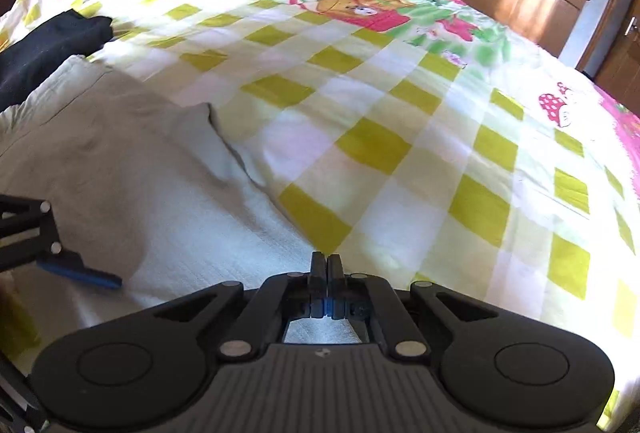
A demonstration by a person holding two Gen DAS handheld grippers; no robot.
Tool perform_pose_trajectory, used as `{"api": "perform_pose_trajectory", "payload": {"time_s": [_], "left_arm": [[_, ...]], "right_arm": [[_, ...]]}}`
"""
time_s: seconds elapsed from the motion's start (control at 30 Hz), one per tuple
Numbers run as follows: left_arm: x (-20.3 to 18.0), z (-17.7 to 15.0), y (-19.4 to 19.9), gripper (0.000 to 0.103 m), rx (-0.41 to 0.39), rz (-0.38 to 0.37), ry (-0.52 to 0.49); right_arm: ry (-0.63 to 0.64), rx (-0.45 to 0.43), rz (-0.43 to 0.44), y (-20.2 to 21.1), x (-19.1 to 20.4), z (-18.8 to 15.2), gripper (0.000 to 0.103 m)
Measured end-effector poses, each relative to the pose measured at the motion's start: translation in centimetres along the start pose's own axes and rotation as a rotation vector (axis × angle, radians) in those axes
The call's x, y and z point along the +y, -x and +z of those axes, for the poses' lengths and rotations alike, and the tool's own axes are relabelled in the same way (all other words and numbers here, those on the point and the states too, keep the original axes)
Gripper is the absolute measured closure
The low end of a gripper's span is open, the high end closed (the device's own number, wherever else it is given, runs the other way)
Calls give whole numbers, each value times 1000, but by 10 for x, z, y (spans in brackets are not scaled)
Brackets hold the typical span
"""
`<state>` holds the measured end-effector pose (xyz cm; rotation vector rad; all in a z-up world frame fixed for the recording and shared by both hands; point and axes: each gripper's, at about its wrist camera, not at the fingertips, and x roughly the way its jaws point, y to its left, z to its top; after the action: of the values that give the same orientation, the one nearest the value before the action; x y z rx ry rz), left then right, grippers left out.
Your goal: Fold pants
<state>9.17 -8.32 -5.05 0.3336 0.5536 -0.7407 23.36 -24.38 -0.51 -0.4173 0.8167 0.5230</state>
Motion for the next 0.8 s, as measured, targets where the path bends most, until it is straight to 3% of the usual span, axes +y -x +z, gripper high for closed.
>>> {"api": "perform_pose_trajectory", "payload": {"time_s": [0.07, 0.13, 0.17, 0.3, 0.4, 0.57, 0.7, 0.8], "left_arm": [[1, 0, -1, 32, 6, 3, 2], [1, 0, -1, 32, 7, 1, 4], [1, 0, -1, 32, 9, 0, 4], [1, 0, 0, 30, 14, 2, 6], [1, 1, 1, 30, 9, 5, 6], [2, 2, 5, 30, -1, 7, 6], [4, 1, 6, 30, 2, 3, 8], [5, 0, 4, 29, 14, -5, 13]], "right_arm": [[-9, -3, -7, -5, -1, 2, 85], [30, 53, 10, -13, 3, 2, 84], [52, 57, -36, -15, 6, -1, 84], [-7, -22, -94, -3, 8, 3, 84], [-5, -105, 20, 10, 26, 14, 84], [-20, -88, 195, -29, 65, 33, 84], [-131, -92, 109, -65, 57, 42, 84], [-230, -120, 33, -59, 44, 44, 84]]}}
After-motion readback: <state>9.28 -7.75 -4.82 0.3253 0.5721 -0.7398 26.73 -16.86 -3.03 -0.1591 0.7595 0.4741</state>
